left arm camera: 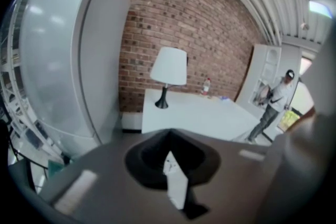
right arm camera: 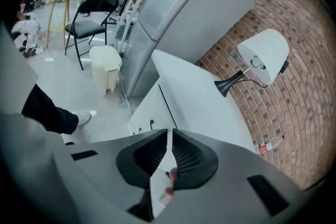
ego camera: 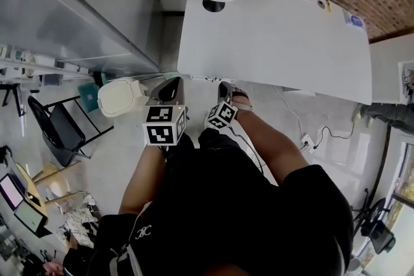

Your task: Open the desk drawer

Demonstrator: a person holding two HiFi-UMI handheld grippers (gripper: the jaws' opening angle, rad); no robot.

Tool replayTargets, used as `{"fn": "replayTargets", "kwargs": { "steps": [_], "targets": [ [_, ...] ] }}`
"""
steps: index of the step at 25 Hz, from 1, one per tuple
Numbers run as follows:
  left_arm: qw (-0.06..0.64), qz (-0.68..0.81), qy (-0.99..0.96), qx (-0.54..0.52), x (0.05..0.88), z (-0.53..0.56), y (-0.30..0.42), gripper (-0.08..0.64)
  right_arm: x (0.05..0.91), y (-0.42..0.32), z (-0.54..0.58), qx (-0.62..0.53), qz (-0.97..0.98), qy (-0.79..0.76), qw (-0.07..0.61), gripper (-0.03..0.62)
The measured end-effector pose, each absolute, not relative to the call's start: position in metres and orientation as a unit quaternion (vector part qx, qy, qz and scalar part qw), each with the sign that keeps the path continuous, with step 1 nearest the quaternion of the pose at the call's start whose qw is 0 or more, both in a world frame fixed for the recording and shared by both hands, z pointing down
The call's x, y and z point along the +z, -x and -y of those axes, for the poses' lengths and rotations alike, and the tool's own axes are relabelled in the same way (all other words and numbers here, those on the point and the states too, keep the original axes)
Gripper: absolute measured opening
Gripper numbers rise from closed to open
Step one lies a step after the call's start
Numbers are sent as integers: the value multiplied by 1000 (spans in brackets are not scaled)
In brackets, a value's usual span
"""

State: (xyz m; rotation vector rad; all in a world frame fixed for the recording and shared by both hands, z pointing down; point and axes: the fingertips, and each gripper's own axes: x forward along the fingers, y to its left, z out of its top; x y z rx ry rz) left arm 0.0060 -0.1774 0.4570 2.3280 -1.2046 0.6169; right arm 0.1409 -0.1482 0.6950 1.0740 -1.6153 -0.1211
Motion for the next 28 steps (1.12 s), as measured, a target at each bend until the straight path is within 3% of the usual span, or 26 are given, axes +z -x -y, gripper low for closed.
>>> {"fn": "replayTargets", "kwargs": {
  "steps": [8,28],
  "targets": [
    [245,446,-824,249,484,151,-6,-2,765,-163,157,-98,643,-408,641,77],
    [297,466,-790,265,557,116,9,-2,838,-172,187,-179,592,-375,690,69]
  ]
}}
